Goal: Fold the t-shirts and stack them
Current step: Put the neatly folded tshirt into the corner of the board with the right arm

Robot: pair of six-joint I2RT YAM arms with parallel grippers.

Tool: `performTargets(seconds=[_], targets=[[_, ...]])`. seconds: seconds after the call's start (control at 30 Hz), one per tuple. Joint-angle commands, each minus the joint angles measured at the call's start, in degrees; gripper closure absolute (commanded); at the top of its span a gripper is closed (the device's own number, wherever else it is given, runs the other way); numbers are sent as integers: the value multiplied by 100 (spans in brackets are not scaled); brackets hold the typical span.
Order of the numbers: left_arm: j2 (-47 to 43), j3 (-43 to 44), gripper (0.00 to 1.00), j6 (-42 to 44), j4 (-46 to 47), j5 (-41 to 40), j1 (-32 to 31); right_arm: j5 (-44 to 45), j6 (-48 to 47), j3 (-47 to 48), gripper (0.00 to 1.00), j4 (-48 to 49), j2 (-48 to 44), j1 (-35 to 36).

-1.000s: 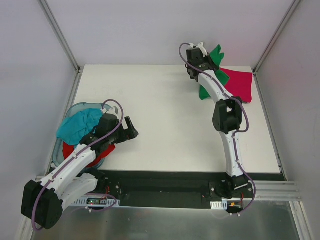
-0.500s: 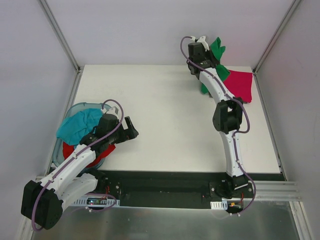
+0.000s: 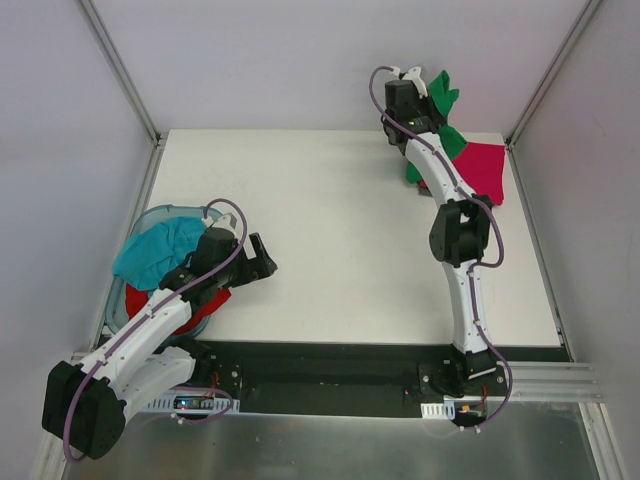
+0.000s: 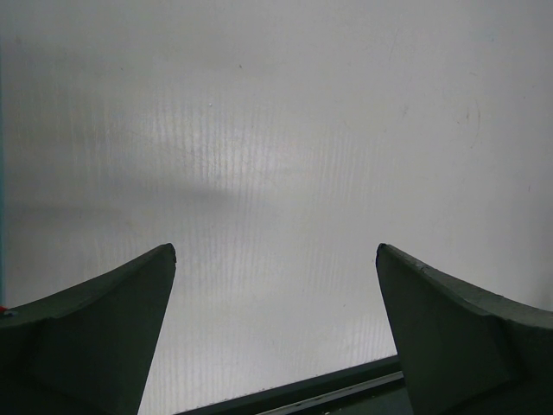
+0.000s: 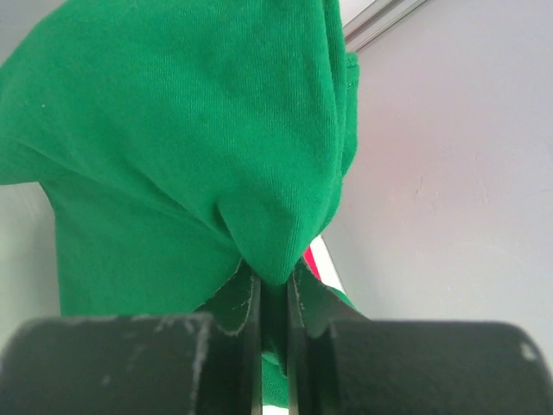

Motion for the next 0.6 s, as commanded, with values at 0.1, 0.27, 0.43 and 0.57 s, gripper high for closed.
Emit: performTargets(seconds=[0.1,0.27,0.43,0.57], targets=[[-69,101,1,50,11,-66,35,32,162,280,100,69,-746,-53],[-33,110,1,50,19,-58,35,-47,276,280,100,-115,-860,-88],[-42,110,1,50,19,-57,35,-205,636,166,100,-387,-922,-176],[-51,101,1,50,19,-58,35,-197,838,34,100,-501,-834,-342]])
